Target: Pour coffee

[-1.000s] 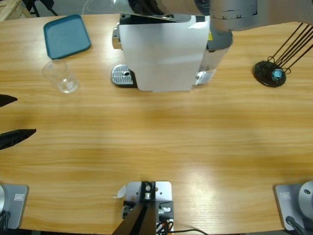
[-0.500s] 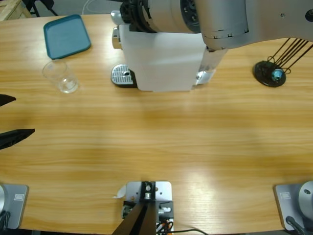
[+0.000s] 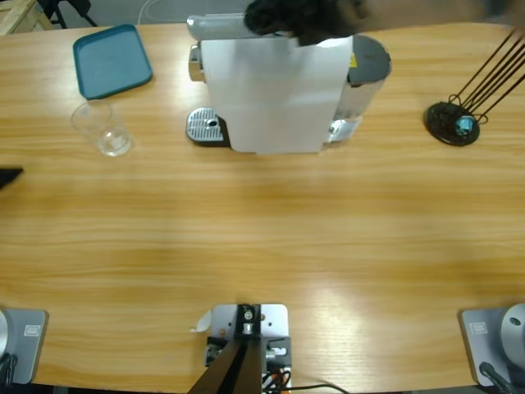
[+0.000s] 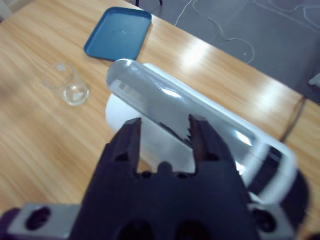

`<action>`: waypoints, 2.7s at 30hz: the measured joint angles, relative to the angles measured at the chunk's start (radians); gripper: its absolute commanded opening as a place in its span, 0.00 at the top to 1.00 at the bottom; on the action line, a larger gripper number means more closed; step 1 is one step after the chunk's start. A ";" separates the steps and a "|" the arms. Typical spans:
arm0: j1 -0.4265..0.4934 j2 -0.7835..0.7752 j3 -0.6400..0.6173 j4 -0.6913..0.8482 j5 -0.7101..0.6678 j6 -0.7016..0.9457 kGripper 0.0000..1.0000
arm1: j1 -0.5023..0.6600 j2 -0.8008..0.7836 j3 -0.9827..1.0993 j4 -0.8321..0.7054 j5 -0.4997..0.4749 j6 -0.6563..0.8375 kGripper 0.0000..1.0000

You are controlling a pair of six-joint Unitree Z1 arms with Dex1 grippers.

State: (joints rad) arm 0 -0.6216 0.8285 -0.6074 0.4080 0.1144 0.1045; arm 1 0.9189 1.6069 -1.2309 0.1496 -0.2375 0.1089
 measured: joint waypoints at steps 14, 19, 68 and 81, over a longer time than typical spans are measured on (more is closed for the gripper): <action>0.133 0.367 0.300 -0.727 -0.044 0.019 0.04 | -0.001 -0.378 0.127 0.350 -0.005 -0.023 0.00; 0.224 0.472 0.327 -0.896 -0.185 0.099 0.04 | -0.001 -0.382 0.147 0.351 -0.018 -0.019 0.00; 0.293 1.010 0.516 -1.807 -0.617 0.083 1.00 | -0.001 -0.375 0.120 0.444 -0.063 -0.003 0.00; 0.302 0.869 0.065 -1.081 -0.710 0.218 1.00 | -0.026 -0.527 0.089 0.612 -0.100 -0.035 0.00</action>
State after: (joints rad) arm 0 -0.3195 1.6977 -0.5420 -0.6735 -0.5956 0.3220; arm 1 0.8925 1.0796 -1.1423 0.7620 -0.3379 0.0737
